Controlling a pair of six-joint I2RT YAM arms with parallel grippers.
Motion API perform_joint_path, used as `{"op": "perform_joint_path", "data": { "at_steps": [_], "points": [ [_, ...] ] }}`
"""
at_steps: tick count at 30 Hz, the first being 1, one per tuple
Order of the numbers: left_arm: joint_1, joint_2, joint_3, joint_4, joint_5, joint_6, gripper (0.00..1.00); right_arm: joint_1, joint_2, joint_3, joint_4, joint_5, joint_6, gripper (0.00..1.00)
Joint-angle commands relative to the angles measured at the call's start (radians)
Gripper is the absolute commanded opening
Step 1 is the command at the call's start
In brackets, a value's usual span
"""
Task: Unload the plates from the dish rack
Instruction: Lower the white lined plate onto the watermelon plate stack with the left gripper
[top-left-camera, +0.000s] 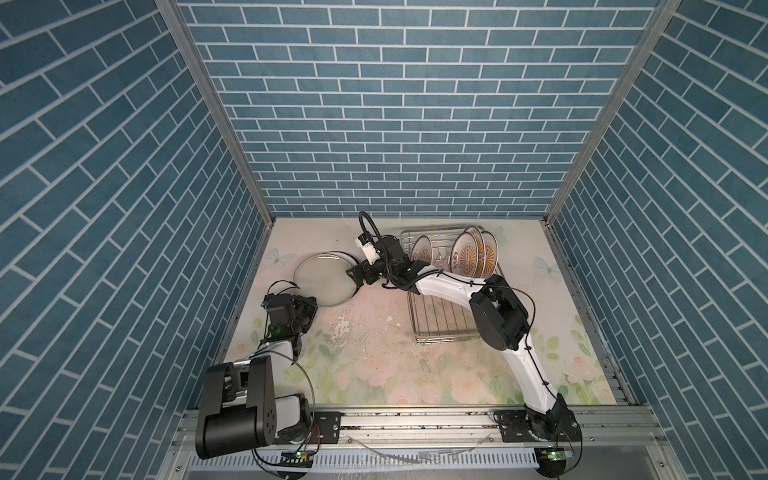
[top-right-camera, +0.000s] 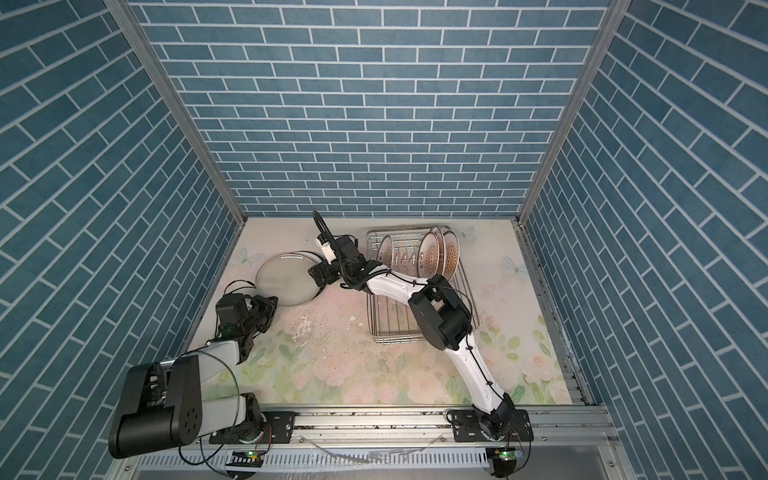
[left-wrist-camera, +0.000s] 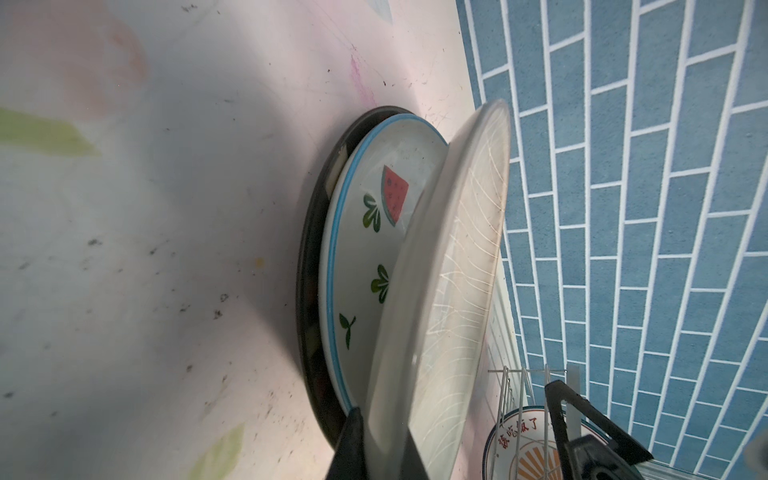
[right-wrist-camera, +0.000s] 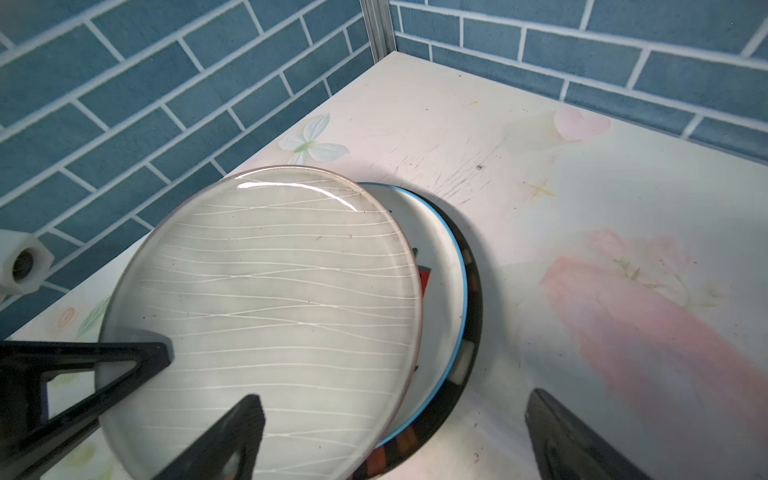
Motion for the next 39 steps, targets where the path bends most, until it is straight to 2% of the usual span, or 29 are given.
{"op": "perform_joint_path", "data": {
  "at_steps": [1, 9, 13, 20, 27, 34, 39],
  "points": [
    [0.003, -0.004, 0.049, 0.035, -0.014, 0.020, 0.00, 0.006, 0.029, 0.058, -0.006, 0.014, 0.009, 0.99],
    [0.003, 0.057, 0.119, -0.025, 0.024, -0.006, 0.00, 0.006, 0.058, 0.092, -0.008, 0.005, 0.013, 0.99],
    [0.003, 0.072, 0.156, -0.108, 0.019, -0.008, 0.00, 0.006, 0.066, 0.109, -0.008, 0.005, 0.015, 0.99],
    [0.002, 0.113, 0.198, -0.133, 0.056, -0.008, 0.00, 0.008, 0.098, 0.153, -0.022, -0.004, 0.015, 0.99],
    [0.002, 0.094, 0.195, -0.169, 0.032, -0.002, 0.10, 0.007, 0.135, 0.206, -0.059, -0.007, 0.013, 0.99],
    [0.002, 0.136, 0.203, -0.160, 0.036, 0.006, 0.11, 0.005, 0.132, 0.200, -0.059, -0.011, 0.014, 0.99],
    [0.002, 0.133, 0.226, -0.229, 0.019, 0.005, 0.13, 0.006, 0.129, 0.190, -0.061, -0.002, 0.010, 0.99]
  ]
}}
